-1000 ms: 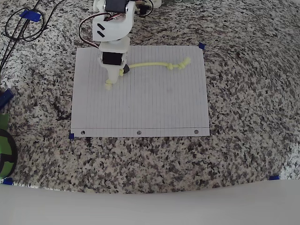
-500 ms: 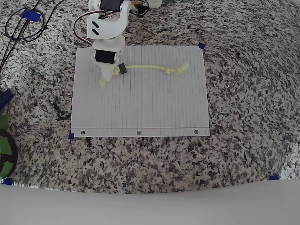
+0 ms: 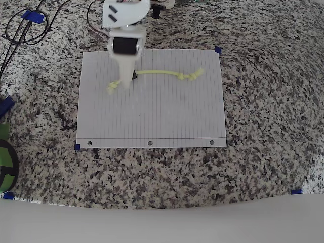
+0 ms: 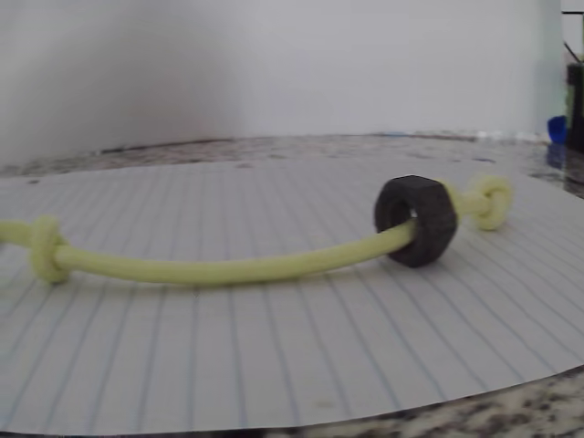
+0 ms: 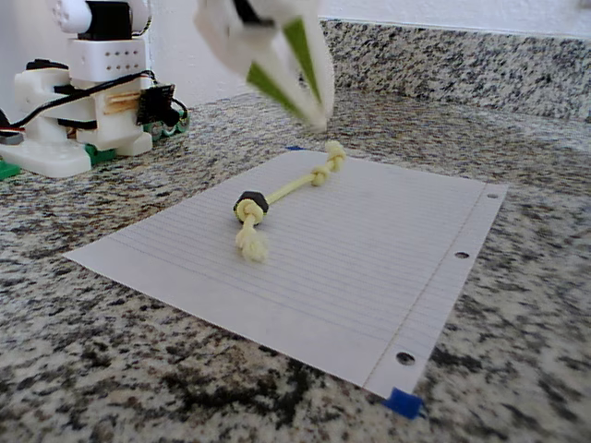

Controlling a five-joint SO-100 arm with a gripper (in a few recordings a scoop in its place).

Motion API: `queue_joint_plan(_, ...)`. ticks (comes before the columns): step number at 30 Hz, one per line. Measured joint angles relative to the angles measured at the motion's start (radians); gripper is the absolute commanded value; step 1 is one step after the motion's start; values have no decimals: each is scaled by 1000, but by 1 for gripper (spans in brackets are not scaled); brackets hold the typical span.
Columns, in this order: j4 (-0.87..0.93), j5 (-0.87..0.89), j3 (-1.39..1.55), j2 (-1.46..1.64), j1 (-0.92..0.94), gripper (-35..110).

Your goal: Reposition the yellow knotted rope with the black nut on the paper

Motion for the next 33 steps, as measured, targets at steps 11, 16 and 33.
queue_joint_plan(11, 287, -44, 278, 575, -48, 0)
queue_joint_plan(16, 391, -60, 390, 807, -48, 0)
queue_joint_plan(33, 581, -133, 635, 1080, -48, 0)
